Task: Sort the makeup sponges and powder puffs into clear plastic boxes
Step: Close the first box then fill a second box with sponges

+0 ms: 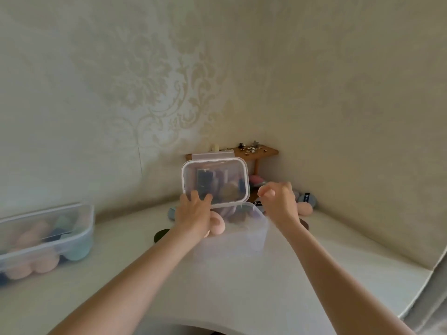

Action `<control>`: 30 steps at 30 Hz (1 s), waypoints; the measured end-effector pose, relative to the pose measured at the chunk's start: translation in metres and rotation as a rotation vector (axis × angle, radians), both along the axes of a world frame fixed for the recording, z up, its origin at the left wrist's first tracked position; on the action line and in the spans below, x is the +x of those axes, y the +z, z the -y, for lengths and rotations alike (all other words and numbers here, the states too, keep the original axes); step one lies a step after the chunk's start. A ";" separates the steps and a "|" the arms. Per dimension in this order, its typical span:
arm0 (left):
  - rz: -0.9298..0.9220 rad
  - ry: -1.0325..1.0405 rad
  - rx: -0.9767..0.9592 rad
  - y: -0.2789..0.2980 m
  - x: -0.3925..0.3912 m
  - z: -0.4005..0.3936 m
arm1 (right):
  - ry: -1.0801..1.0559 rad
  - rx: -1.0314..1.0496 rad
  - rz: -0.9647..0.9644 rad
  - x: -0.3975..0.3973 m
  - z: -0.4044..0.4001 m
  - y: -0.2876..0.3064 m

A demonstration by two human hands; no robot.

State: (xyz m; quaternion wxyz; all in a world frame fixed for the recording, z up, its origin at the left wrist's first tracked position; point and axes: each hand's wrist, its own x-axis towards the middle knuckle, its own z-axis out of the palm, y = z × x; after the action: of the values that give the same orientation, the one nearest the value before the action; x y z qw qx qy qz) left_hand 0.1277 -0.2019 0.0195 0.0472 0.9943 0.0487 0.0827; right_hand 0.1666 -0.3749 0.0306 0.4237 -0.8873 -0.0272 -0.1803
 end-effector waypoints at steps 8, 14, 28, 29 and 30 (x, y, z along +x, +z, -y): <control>0.116 -0.002 0.227 -0.006 -0.005 -0.003 | 0.428 -0.291 -0.199 -0.008 -0.032 0.017; 0.144 -0.025 0.271 -0.007 -0.006 -0.006 | 0.497 -0.438 -0.251 -0.014 -0.041 0.004; 0.084 -0.273 0.180 -0.002 0.003 -0.010 | 0.291 -0.677 -0.287 0.003 -0.056 -0.008; 0.081 -0.295 0.175 -0.001 0.005 -0.008 | 0.318 -0.683 -0.306 0.003 -0.055 -0.007; 0.075 -0.317 0.163 -0.001 0.009 -0.004 | 0.339 -0.693 -0.322 0.002 -0.053 -0.007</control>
State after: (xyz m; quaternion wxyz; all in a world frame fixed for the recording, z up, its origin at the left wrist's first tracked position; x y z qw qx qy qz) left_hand 0.1363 -0.1975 0.0181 -0.0195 0.9862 -0.1173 0.1152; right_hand 0.1691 -0.3214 0.0238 0.1225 -0.9772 -0.1654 0.0529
